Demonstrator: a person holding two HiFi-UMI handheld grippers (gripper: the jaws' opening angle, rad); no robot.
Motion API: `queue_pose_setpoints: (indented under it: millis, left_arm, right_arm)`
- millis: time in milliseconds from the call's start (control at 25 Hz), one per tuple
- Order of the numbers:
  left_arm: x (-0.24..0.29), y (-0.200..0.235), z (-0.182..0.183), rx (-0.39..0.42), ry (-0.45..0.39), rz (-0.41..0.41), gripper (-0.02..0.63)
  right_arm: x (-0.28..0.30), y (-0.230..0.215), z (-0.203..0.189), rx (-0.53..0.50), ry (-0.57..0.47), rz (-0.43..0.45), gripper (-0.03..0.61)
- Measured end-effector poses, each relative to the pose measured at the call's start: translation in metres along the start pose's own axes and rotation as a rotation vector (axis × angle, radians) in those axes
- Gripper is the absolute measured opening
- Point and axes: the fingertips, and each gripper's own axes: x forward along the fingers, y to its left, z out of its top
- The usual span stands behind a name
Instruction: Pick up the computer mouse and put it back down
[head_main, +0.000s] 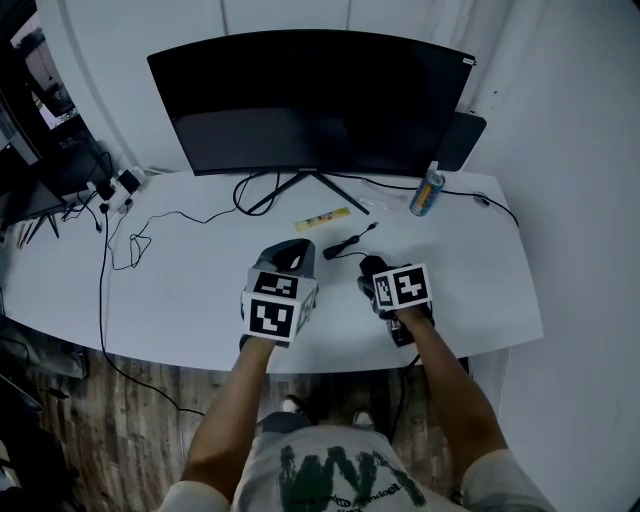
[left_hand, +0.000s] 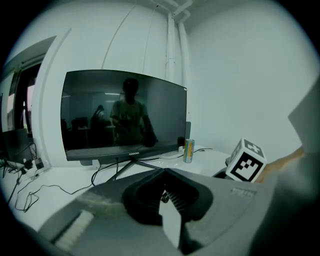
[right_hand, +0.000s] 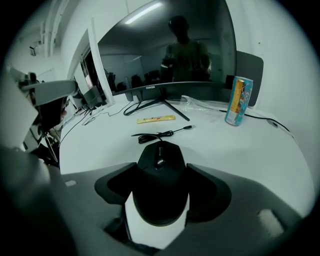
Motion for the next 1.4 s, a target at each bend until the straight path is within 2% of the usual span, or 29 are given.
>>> queue_pose_setpoints:
  millis: [880,1400]
  left_arm:
    - [-0.022,-0.034,0.020,-0.008,-0.031,0.080,0.005]
    - [-0.037,-0.031,0.047,0.005,-0.075,0.137,0.005]
  right_arm:
    - [-0.086,0.003,0.052,-0.061,-0.276,0.071,0.308]
    - [-0.143,0.004,0.095,-0.064,-0.456,0.078,0.308]
